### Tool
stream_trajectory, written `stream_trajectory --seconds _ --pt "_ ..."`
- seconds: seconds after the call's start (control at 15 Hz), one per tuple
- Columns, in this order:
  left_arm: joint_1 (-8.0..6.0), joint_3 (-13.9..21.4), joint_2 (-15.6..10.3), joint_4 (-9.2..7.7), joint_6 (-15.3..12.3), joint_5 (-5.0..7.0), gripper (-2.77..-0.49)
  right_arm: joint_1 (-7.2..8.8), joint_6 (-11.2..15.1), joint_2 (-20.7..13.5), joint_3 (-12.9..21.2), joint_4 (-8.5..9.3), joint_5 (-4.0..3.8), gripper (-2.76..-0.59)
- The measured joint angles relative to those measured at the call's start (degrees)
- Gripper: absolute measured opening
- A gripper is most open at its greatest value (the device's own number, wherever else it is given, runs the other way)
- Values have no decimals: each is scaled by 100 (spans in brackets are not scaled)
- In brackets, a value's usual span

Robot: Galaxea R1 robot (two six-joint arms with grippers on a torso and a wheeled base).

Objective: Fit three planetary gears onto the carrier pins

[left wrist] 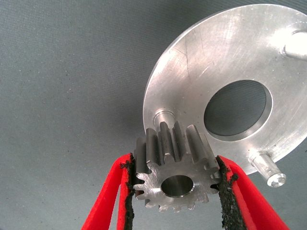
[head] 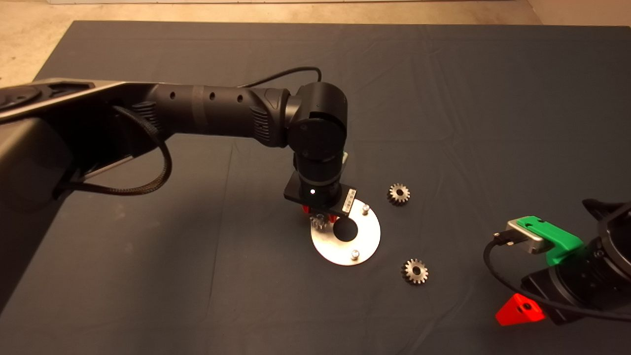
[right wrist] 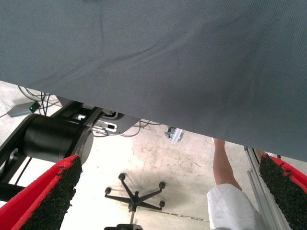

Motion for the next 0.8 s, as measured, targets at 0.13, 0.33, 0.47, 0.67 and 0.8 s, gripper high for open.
stream_trajectory --seconds 0.13,0.33,0.47,0.67,0.8 --pt "36 -33 -2 2 7 -1 -233 1 0 0 0 0 0 -61" --pt "74 -46 0 5 27 4 -233 1 0 0 0 0 0 -61" --pt "74 -49 0 4 68 4 -233 -1 0 0 0 0 0 -61" --pt "74 -83 15 -2 104 10 -233 1 0 0 0 0 0 -61" --pt "74 -115 28 -20 126 15 -233 1 0 0 0 0 0 -61"
